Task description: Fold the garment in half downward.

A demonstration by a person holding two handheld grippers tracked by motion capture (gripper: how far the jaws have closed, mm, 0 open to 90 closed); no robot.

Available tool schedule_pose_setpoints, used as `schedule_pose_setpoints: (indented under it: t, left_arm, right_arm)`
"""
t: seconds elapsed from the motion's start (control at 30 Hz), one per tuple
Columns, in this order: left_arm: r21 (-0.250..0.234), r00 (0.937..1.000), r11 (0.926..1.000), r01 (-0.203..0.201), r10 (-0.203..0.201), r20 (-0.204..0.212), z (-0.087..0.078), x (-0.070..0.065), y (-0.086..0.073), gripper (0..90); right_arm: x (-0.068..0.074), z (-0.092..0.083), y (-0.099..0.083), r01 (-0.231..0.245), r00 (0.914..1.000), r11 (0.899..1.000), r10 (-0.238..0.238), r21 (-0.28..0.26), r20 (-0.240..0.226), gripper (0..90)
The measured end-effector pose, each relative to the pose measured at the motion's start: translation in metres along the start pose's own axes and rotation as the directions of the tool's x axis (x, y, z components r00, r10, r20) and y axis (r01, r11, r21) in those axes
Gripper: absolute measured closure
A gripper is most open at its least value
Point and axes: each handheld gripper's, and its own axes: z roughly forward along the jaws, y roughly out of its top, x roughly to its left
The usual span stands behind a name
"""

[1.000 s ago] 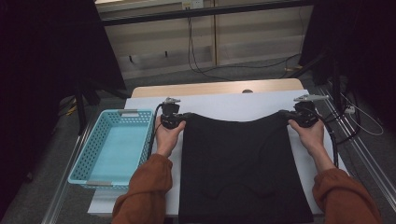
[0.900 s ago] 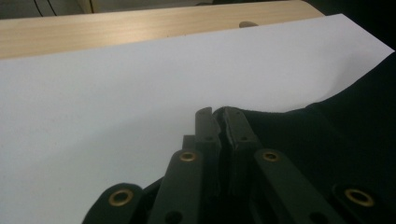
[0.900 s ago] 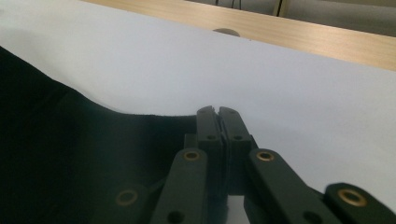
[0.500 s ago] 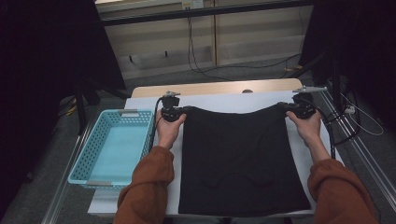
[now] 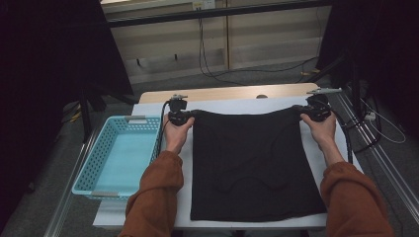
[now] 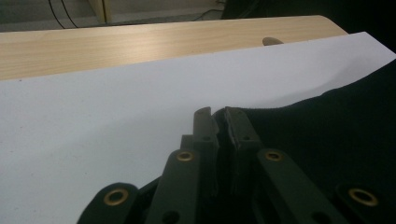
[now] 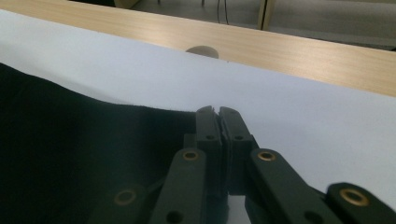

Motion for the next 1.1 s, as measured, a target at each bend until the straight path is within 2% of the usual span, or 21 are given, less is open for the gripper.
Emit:
schedule_pose_setpoints:
  t: [0.07, 0.17, 0.23, 0.27, 0.37, 0.5, 0.6, 0.67, 0.7, 0.8, 0.87, 0.93, 1.03, 1.1]
  left_arm:
    - [0.016, 0.9996, 0.9996, -0.025, 0.025, -0.013, 0.002, -0.001, -0.002, 76.4]
    - [0.013, 0.9996, 0.9998, -0.017, 0.017, -0.021, 0.004, -0.001, -0.004, 70.8]
    - [0.019, 0.9992, 0.9998, -0.010, 0.010, -0.039, 0.004, -0.002, -0.004, 57.0]
    - [0.017, 0.9983, 0.9997, -0.020, 0.021, -0.054, 0.004, -0.004, -0.004, 49.2]
    - [0.006, 0.9993, 0.9996, -0.027, 0.027, -0.027, 0.002, -0.009, -0.004, 46.2]
    - [0.008, 0.9980, 0.9980, -0.063, 0.063, -0.010, -0.003, -0.023, -0.007, 36.0]
    - [0.007, 0.9975, 0.9975, -0.070, 0.070, 0.002, -0.007, -0.030, -0.010, 28.1]
    - [-0.003, 0.9957, 0.9959, -0.091, 0.091, 0.019, -0.010, -0.037, -0.013, 22.5]
    - [0.002, 0.9935, 0.9939, -0.110, 0.110, 0.029, -0.013, -0.041, -0.014, 21.3]
    - [-0.005, 0.9898, 0.9910, -0.134, 0.134, 0.048, -0.019, -0.051, -0.019, 16.8]
    - [0.002, 0.9846, 0.9862, -0.165, 0.165, 0.058, -0.024, -0.056, -0.024, 15.7]
    - [-0.002, 0.9822, 0.9836, -0.180, 0.180, 0.053, -0.030, -0.059, -0.031, 12.7]
    - [-0.010, 0.9804, 0.9818, -0.190, 0.190, 0.052, -0.038, -0.063, -0.040, 11.6]
    - [-0.013, 0.9771, 0.9784, -0.206, 0.207, 0.051, -0.045, -0.066, -0.045, 11.2]
  right_arm:
    - [0.000, 0.001, 0.000, 0.002, 1.0000, 1.000, -0.002, 0.002, 0.007, 82.0]
    - [-0.001, 0.003, -0.001, 0.007, 0.9990, 1.000, -0.008, 0.013, 0.044, 76.6]
    - [-0.004, 0.002, -0.002, -0.005, 0.9984, 1.000, 0.004, 0.016, 0.056, 71.3]
    - [-0.005, 0.001, -0.002, -0.008, 0.9981, 1.000, 0.007, 0.018, 0.062, 69.3]
    - [-0.005, -0.005, -0.002, -0.020, 0.9985, 1.000, 0.019, 0.009, 0.051, 68.8]
    - [0.002, -0.016, -0.004, -0.014, 0.9999, 1.000, 0.014, -0.022, 0.002, 67.1]
    - [0.012, -0.023, -0.009, 0.015, 0.9994, 1.000, -0.016, -0.027, -0.030, 66.8]
    - [0.018, -0.027, -0.013, 0.030, 0.9985, 0.999, -0.031, -0.026, -0.046, 66.9]
    - [0.019, -0.029, -0.014, 0.029, 0.9980, 0.999, -0.031, -0.028, -0.055, 66.8]
    - [0.029, -0.035, -0.018, 0.052, 0.9954, 0.998, -0.054, -0.032, -0.079, 67.1]
    - [0.034, -0.040, -0.022, 0.057, 0.9928, 0.998, -0.060, -0.035, -0.104, 65.9]
    - [0.041, -0.046, -0.027, 0.053, 0.9906, 0.998, -0.059, -0.046, -0.123, 65.4]
    - [0.051, -0.054, -0.032, 0.083, 0.9858, 0.996, -0.086, -0.033, -0.144, 63.5]
    - [0.058, -0.062, -0.035, 0.097, 0.9796, 0.995, -0.102, -0.034, -0.173, 62.9]
